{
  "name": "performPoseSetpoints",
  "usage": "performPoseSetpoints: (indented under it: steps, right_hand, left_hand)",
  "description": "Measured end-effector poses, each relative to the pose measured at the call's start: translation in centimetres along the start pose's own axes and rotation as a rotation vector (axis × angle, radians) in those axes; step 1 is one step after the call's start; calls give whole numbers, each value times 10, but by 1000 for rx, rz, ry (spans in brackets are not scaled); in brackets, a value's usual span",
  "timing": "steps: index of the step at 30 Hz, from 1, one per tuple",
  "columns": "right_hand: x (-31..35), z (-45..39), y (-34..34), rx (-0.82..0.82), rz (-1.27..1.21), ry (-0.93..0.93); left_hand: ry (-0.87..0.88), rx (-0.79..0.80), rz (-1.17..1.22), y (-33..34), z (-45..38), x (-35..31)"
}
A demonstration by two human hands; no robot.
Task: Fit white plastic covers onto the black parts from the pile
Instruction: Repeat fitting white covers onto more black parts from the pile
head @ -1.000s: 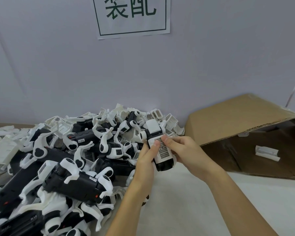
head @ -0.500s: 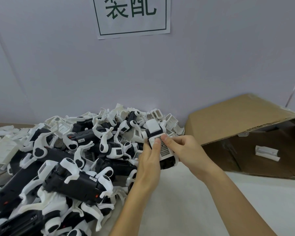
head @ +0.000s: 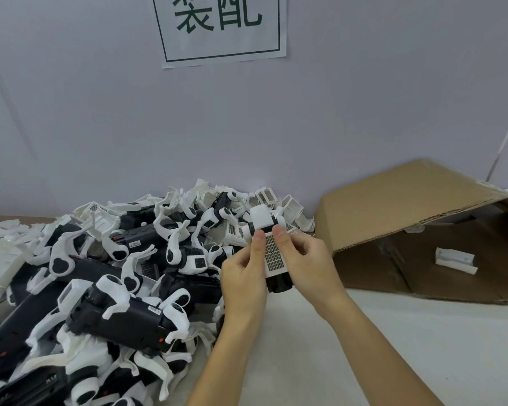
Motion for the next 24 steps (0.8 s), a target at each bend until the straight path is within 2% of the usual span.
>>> performPoseSetpoints:
  steps: [3, 11, 15, 20, 22, 24]
  right_hand:
    - [-5, 3, 7, -82, 42, 9]
    - [-4, 6, 9, -29, 40, 42]
    - [-5, 5, 9, -55, 14, 59]
    - [-5, -1, 1, -54, 25, 57]
    - [-6, -4, -3, 19, -17, 75]
    - [-7, -3, -4, 168, -84, 93]
  left_hand:
    - [11, -59, -24, -3, 0, -3]
    - [74, -146, -113, -7, -2, -8]
    - [80, -92, -96, -6, -3, -4]
    - [-41, 69, 17, 2, -5, 6]
    - [-40, 81, 6, 4, -5, 7]
    - [-55, 69, 29, 4, -5, 7]
Point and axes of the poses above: each hand's wrist, its own z-axis away from the middle knuckle, its own y-axis out of the palm, x = y × z, the point moved 5 cm from there along -z, towards the middle knuckle, and after that the axes turned 12 degrees about -x, right-handed, at the moved point
